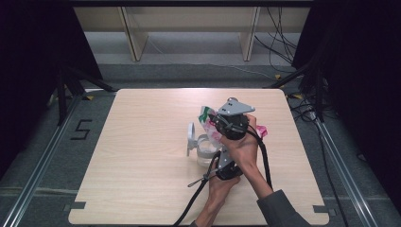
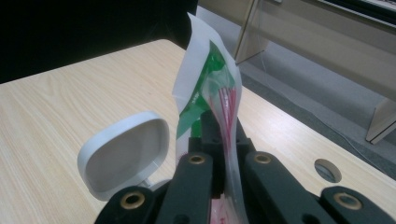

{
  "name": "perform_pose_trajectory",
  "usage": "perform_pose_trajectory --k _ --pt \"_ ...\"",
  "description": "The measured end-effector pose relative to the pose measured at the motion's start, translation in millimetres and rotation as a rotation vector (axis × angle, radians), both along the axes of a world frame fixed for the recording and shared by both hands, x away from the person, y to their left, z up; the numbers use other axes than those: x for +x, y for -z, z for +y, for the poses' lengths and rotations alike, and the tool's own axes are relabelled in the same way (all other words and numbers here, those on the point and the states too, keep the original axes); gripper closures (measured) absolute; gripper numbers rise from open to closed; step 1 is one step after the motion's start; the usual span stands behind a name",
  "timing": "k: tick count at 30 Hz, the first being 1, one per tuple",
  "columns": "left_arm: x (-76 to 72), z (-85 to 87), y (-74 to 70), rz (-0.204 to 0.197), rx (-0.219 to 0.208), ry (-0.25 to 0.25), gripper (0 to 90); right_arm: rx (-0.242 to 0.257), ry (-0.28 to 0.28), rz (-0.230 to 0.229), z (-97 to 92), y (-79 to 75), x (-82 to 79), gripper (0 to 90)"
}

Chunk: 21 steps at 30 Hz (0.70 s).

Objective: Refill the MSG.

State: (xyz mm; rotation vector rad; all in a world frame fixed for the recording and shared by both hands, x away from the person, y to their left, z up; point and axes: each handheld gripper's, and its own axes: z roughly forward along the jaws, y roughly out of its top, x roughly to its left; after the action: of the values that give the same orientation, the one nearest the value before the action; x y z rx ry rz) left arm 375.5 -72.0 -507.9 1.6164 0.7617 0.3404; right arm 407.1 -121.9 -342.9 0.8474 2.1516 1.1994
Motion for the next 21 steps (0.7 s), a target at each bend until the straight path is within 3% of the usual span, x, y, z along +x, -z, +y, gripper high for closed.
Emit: perform_pose_trajectory --k 12,13,15,17,18,20,21 --pt "1.0 0.2 -0.2 -0.011 0.006 -0.009 72.4 -0.011 -0.013 0.0 4.6 0.6 0.0 90.0" --pt "0.4 -1.9 -0.4 -0.003 -0.037 -0.017 72.4 -0.013 -0.012 0.009 5.2 0.6 -0.2 90.0" --pt "0.3 -2.0 -0.5 -0.008 -0.039 -0.019 72.4 -0.021 -0.02 0.01 6.3 0.4 0.0 90.0" --pt "-0.4 -3.1 -0.8 0.003 -0.076 -0.013 72.4 -0.02 -0.012 -0.017 7.9 1.9 1.9 90.0" --pt "0.4 -2.0 -0.4 -0.007 -0.044 -0.018 72.5 -0.013 -0.012 0.005 9.1 2.3 1.1 90.0" --pt "0.0 -3.0 -0.8 -0.003 -0.083 -0.017 72.6 -0.018 -0.017 0.003 9.5 1.8 1.4 90.0" --pt "0.5 -2.2 -0.7 -0.011 -0.06 -0.02 72.6 -0.021 -0.019 -0.005 9.2 1.3 1.7 90.0"
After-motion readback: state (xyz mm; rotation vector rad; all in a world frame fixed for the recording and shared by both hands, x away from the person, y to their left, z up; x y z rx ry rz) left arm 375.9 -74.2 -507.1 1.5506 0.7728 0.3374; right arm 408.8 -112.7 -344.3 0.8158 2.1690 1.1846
